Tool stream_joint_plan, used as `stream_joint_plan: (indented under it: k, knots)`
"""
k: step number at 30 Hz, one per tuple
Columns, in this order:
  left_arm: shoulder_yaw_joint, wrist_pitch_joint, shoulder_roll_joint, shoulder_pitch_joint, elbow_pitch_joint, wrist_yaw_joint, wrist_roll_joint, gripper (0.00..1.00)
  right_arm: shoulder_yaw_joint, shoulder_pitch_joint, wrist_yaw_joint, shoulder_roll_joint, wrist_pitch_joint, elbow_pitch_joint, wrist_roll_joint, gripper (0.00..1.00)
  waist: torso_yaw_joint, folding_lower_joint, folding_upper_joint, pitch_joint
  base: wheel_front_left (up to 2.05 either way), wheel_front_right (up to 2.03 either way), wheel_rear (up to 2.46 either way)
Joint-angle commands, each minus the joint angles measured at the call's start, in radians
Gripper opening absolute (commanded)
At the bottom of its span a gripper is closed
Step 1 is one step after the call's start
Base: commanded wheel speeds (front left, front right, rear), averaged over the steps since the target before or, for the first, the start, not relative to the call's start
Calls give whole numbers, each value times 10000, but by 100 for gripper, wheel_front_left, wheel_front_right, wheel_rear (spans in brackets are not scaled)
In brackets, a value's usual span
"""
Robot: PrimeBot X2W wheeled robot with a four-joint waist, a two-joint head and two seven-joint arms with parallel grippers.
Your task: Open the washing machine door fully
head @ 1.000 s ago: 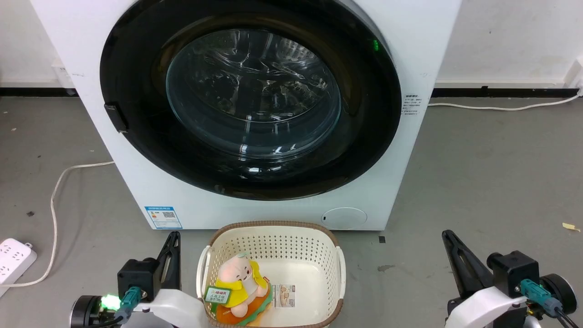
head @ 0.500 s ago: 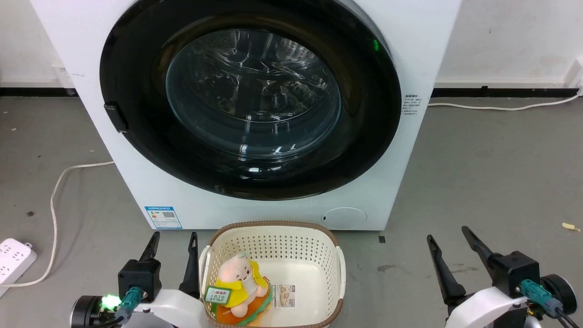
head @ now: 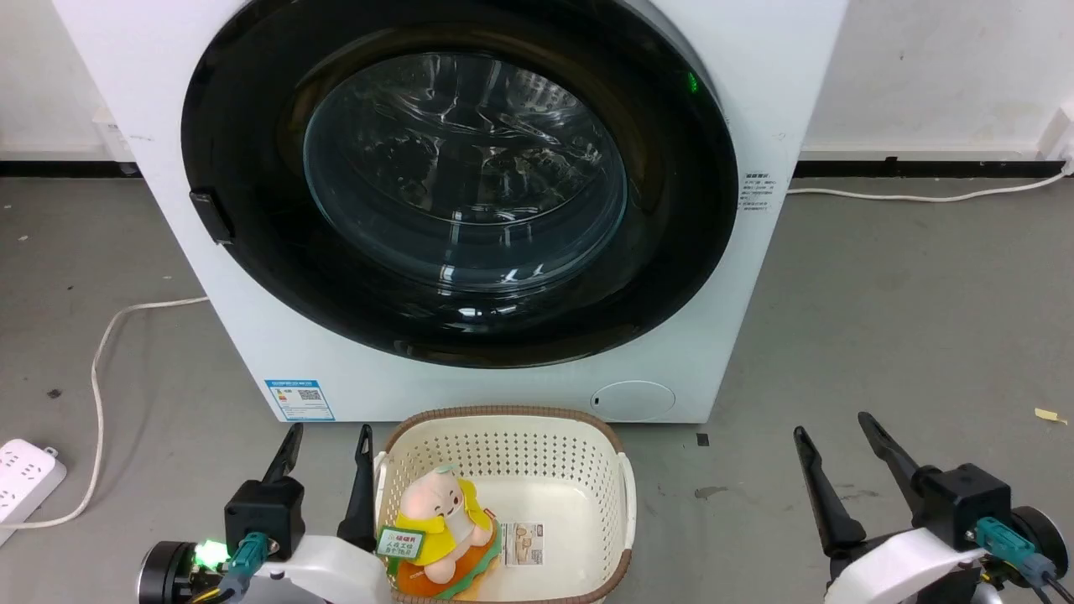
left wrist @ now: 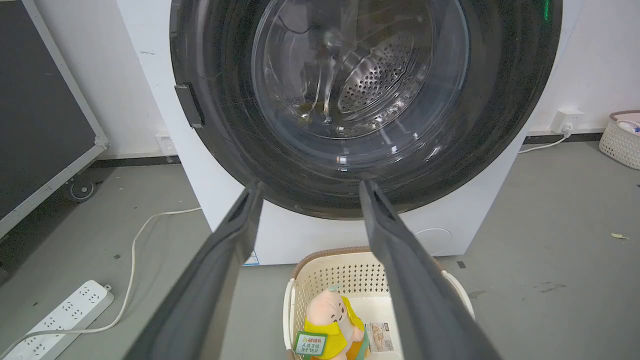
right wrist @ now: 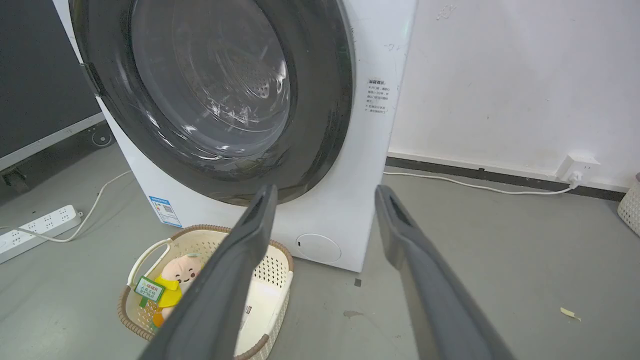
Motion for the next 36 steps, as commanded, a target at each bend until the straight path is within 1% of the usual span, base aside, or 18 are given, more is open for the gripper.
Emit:
stream_joint_plan:
  k: [1, 10, 16, 25, 36]
  knots:
    - [-22, -111, 2, -23, -19, 34, -72, 100, -14, -33, -1, 7, -109, 9, 160, 100, 1, 0, 0, 7, 0, 0, 0]
    - [-121, -298, 3, -101, -73, 35, -90, 100, -160, -319, -2, 10, -274, 171, 1095, 100, 33, 0, 0, 202, 0, 0, 0]
    - [-191, -423, 3, -207, -111, 34, -97, 100, -364, -773, -2, 12, -144, 229, 1731, 100, 95, 0, 0, 433, 0, 0, 0]
    - [-268, -612, 4, -400, -217, 25, -92, 100, -824, -1772, -3, -4, 633, 355, 2826, 100, 242, 0, 0, 876, 0, 0, 0]
    - [-436, -841, 5, -683, -327, 58, -175, 100, -1882, -3666, -3, 11, 1691, 970, 3860, 100, 571, 0, 0, 1495, 0, 0, 0]
